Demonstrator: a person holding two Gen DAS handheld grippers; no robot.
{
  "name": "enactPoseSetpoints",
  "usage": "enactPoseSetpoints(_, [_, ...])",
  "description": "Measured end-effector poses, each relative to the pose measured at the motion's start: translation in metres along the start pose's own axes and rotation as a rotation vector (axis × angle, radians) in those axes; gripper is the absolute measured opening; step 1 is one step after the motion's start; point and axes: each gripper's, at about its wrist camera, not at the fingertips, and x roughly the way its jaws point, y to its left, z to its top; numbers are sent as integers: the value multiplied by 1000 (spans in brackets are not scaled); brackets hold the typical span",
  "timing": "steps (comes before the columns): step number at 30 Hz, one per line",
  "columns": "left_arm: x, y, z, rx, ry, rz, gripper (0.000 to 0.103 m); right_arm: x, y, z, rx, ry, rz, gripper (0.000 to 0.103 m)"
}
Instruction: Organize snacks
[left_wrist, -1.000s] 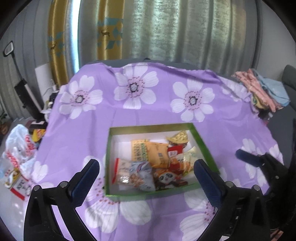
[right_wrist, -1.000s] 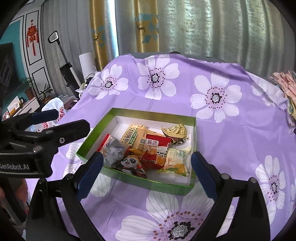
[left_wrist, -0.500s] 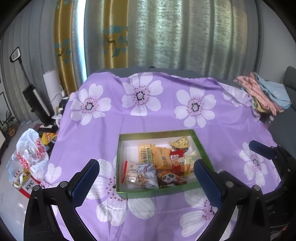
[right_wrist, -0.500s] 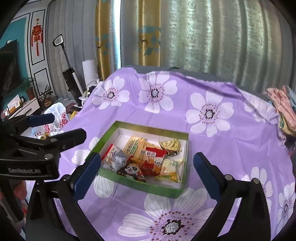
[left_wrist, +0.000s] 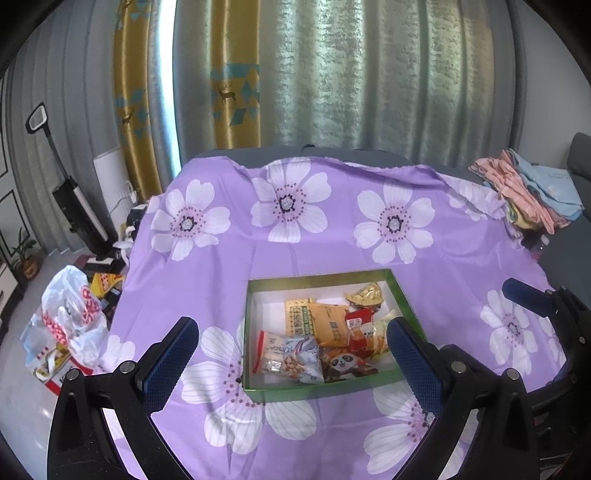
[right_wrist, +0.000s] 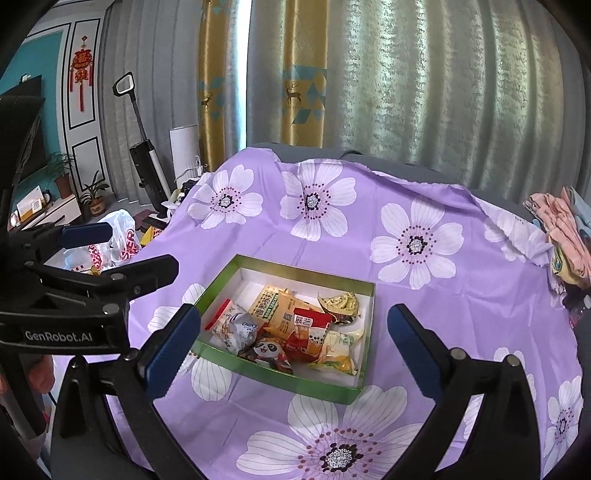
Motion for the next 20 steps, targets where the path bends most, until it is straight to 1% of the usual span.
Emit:
enactPoseSetpoints(15, [-2, 1, 1, -1, -10, 2, 101, 2, 2, 2, -6, 0, -2, 102])
enactPoseSetpoints(20, [0, 4, 7, -13, -9, 10, 101, 2, 2, 2, -6, 1, -2, 102])
